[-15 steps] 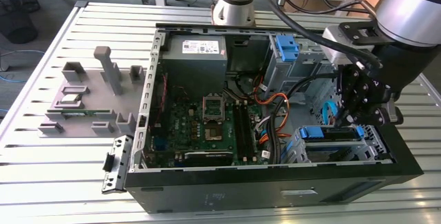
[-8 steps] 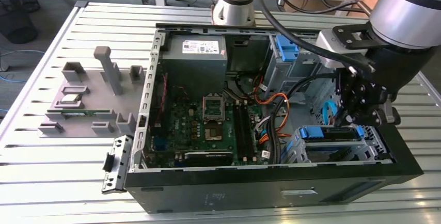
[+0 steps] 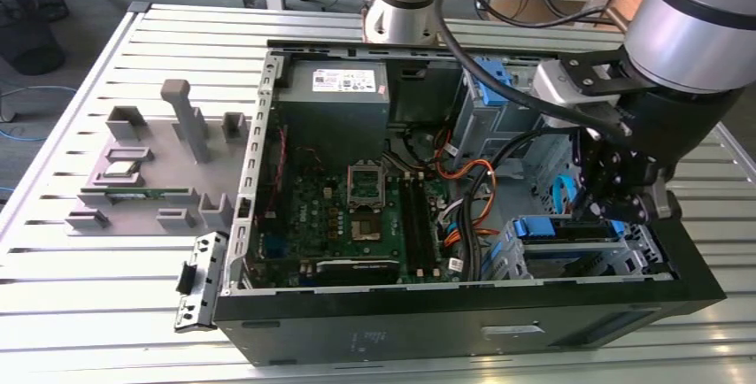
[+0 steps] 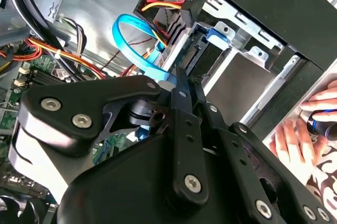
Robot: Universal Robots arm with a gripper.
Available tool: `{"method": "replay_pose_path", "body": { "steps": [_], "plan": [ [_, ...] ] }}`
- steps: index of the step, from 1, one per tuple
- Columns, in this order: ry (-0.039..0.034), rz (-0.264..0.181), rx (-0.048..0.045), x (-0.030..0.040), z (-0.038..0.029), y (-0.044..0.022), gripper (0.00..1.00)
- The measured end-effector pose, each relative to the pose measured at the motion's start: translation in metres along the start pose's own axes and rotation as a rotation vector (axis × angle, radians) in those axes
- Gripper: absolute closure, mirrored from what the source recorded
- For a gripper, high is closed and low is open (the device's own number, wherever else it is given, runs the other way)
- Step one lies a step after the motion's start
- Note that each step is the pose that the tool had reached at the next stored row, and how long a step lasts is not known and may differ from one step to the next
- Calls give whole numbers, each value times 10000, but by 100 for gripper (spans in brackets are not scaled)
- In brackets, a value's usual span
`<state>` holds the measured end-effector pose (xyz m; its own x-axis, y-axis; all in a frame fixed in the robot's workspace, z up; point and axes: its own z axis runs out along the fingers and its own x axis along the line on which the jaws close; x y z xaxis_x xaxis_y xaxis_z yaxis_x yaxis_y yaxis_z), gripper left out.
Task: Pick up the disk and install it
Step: 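Insert the first disk wire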
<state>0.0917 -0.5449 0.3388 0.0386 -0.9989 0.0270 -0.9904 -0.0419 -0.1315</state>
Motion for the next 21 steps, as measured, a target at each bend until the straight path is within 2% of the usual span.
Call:
{"method": "replay_pose_path", "body": {
  "steps": [5,10,15,17,21],
  "plan": [
    [-92,-4,189,18,8,26,84],
    [-179,2,314,29,11,58,84],
    [-276,-21,480,36,20,93,84],
    [-299,-27,518,39,22,104,84],
    [-303,-26,520,40,25,107,84]
  ]
}}
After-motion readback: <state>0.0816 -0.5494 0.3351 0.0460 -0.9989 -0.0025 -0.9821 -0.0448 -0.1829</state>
